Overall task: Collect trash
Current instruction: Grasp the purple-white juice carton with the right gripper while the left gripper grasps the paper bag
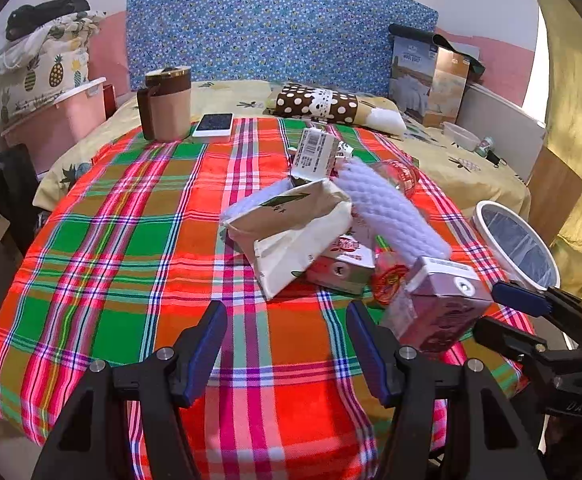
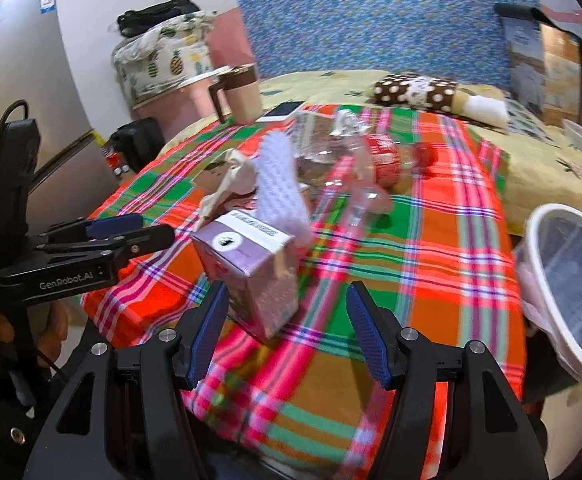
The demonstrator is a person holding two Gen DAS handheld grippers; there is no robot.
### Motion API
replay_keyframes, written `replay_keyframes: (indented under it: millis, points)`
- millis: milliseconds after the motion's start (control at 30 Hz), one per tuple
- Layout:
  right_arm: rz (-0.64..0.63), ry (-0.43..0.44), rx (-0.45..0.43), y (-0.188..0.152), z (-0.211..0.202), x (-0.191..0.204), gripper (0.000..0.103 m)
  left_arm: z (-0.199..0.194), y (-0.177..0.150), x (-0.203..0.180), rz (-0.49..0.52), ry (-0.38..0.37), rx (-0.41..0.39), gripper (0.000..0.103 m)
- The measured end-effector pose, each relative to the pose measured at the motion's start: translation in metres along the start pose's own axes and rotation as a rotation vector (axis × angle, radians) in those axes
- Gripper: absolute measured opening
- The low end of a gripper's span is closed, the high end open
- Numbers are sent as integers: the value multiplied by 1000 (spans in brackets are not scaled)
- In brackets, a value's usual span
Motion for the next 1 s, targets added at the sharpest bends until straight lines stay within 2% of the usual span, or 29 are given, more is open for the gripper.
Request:
replay_keyframes:
  millis: [367,400,500,600,767,833,967,1000]
  points:
    - [-35,37,26,5,16,14,63,17,0,23,-30,-9,18,62]
    - [-32,43,25,6,17,14,62,18,0,23,-28,-13,18,62]
    - [-34,47,19,4,15,15,46,22,1,22,-23,-31,18,62]
    - [-29,46,10,4,13,14,44,28,5,18,0,-39,21,61]
    - [-12,31,-2,5,8,10,44,43,8,11,49,-23,33,48]
    - [-3,26,-9,6,6,8,44,50,10,8,74,-3,42,38]
    - [19,12,-18,7,4,3,44,60,14,7,104,18,51,30]
    - [24,10,-20,7,3,2,44,62,14,7,105,20,54,24]
Point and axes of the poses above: each gripper's, at about its wrist camera, not at the fingertips, and z roughly the way its jaws point, x to its left, y to its top, the point moved 8 cm from there along z, roughly the way its jaws point, and after that the axes turned 10 degrees about -y, right-handed, at the moved point
